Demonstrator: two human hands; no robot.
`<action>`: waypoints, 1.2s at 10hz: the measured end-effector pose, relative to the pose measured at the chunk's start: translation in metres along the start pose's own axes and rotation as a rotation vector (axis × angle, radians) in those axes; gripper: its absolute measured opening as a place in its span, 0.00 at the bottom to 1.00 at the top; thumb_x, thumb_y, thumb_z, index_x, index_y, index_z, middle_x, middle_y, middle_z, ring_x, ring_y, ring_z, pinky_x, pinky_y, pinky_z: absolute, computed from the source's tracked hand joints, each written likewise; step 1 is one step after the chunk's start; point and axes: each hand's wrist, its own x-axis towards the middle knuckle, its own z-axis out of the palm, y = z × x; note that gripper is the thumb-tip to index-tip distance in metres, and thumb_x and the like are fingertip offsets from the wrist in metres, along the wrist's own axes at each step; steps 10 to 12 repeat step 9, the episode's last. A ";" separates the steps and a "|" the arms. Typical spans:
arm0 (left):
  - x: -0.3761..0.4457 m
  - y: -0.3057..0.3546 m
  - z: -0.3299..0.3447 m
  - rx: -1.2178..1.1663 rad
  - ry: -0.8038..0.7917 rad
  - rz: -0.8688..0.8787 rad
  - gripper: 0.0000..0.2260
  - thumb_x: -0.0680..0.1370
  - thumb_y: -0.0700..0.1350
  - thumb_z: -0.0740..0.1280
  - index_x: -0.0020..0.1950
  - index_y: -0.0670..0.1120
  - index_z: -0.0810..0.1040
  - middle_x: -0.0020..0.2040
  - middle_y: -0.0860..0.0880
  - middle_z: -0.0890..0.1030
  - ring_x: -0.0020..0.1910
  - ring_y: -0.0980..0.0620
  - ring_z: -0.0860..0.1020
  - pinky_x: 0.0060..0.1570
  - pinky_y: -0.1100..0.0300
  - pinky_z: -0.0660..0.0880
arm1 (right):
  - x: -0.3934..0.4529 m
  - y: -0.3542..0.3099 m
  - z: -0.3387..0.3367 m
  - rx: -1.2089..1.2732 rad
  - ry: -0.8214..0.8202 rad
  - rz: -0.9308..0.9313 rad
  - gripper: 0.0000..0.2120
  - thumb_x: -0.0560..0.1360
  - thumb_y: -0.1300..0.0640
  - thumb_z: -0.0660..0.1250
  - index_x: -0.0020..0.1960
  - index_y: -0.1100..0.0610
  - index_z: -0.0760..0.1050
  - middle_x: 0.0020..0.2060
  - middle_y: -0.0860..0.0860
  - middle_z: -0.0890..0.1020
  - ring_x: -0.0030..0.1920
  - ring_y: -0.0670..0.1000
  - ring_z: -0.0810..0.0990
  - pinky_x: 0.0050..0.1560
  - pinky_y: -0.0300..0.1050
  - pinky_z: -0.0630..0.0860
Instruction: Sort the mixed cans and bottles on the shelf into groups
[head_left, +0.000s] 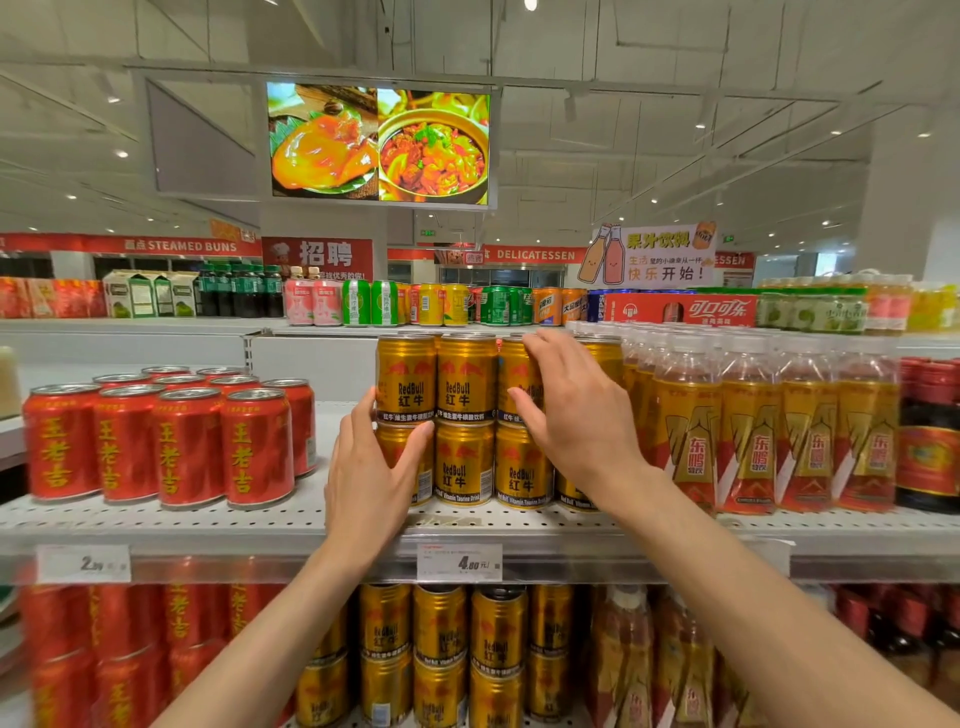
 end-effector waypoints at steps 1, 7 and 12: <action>-0.002 0.000 0.001 0.100 0.008 0.030 0.33 0.81 0.60 0.64 0.82 0.49 0.58 0.72 0.45 0.71 0.72 0.47 0.69 0.67 0.48 0.71 | -0.007 -0.006 0.003 0.000 -0.046 0.016 0.32 0.76 0.54 0.73 0.76 0.60 0.66 0.74 0.58 0.70 0.76 0.57 0.68 0.69 0.56 0.74; -0.040 0.005 -0.035 0.492 -0.248 0.454 0.25 0.80 0.54 0.69 0.74 0.46 0.73 0.74 0.45 0.71 0.71 0.45 0.72 0.67 0.48 0.75 | -0.085 -0.027 -0.019 -0.006 -0.396 0.097 0.30 0.81 0.44 0.62 0.80 0.52 0.60 0.81 0.54 0.55 0.78 0.54 0.61 0.74 0.52 0.65; -0.027 0.012 -0.062 0.439 -0.445 0.399 0.26 0.82 0.60 0.62 0.78 0.55 0.64 0.73 0.53 0.70 0.70 0.53 0.72 0.64 0.56 0.73 | -0.085 -0.043 -0.042 -0.094 -0.553 0.164 0.28 0.82 0.42 0.57 0.79 0.50 0.60 0.73 0.47 0.71 0.70 0.49 0.72 0.66 0.47 0.73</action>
